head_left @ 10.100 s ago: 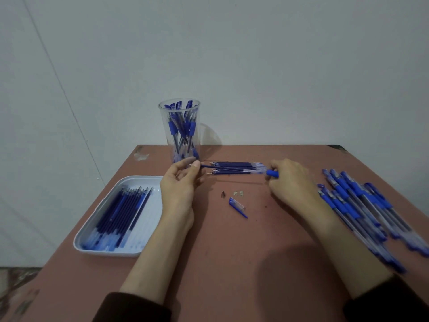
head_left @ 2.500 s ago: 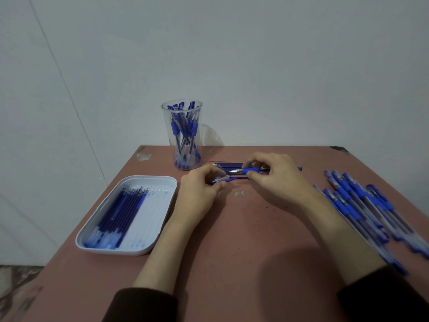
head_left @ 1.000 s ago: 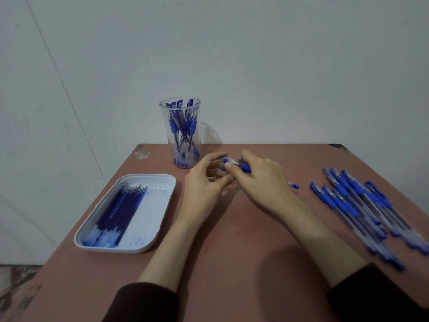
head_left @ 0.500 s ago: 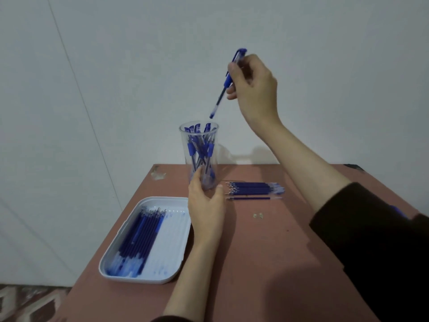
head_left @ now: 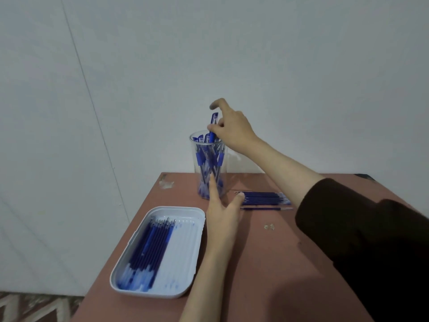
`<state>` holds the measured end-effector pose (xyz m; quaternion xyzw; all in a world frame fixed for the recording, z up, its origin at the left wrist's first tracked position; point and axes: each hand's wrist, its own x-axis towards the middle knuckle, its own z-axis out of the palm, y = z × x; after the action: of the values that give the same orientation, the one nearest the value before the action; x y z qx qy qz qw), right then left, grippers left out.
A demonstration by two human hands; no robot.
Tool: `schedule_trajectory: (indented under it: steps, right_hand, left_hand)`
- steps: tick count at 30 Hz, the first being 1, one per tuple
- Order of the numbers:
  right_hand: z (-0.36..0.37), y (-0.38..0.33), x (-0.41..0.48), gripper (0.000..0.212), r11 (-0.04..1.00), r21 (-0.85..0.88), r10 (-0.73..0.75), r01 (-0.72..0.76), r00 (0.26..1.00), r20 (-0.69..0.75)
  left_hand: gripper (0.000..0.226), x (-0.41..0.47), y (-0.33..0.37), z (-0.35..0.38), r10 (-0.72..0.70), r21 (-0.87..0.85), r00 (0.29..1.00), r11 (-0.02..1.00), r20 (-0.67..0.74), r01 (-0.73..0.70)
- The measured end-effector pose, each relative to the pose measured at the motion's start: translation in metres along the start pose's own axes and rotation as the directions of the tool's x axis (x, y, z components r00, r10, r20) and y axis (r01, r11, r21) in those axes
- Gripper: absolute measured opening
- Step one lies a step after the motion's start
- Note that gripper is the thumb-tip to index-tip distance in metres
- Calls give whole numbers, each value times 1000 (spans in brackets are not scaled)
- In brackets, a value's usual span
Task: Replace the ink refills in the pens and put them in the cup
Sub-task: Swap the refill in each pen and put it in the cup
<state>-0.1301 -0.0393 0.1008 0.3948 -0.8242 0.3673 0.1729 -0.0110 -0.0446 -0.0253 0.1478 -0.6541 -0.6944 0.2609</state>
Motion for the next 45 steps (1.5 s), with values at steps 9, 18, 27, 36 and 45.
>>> schedule_trajectory:
  steps: [9, 18, 27, 36, 45]
  right_hand:
    - [7, 3, -7, 57, 971, -237, 43, -9, 990, 137]
    - [-20, 10, -36, 38, 988, -150, -17, 31, 996, 91]
    - [-101, 85, -125, 14, 904, -354, 347, -239, 894, 285]
    - [-152, 123, -177, 33, 689, -645, 665, -330, 641, 383]
    - [-131, 115, -178, 28, 690, -613, 670, -385, 660, 339]
  left_hand:
    - [91, -1, 3, -1, 5, -15, 1000, 1000, 7, -5]
    - [83, -3, 4, -2, 24, 32, 999, 999, 29, -25]
    - [25, -11, -8, 11, 89, 211, 969, 968, 232, -139]
    - [14, -13, -8, 12, 86, 224, 961, 963, 264, -148]
    - [22, -12, -8, 12, 92, 233, 955, 959, 281, -161]
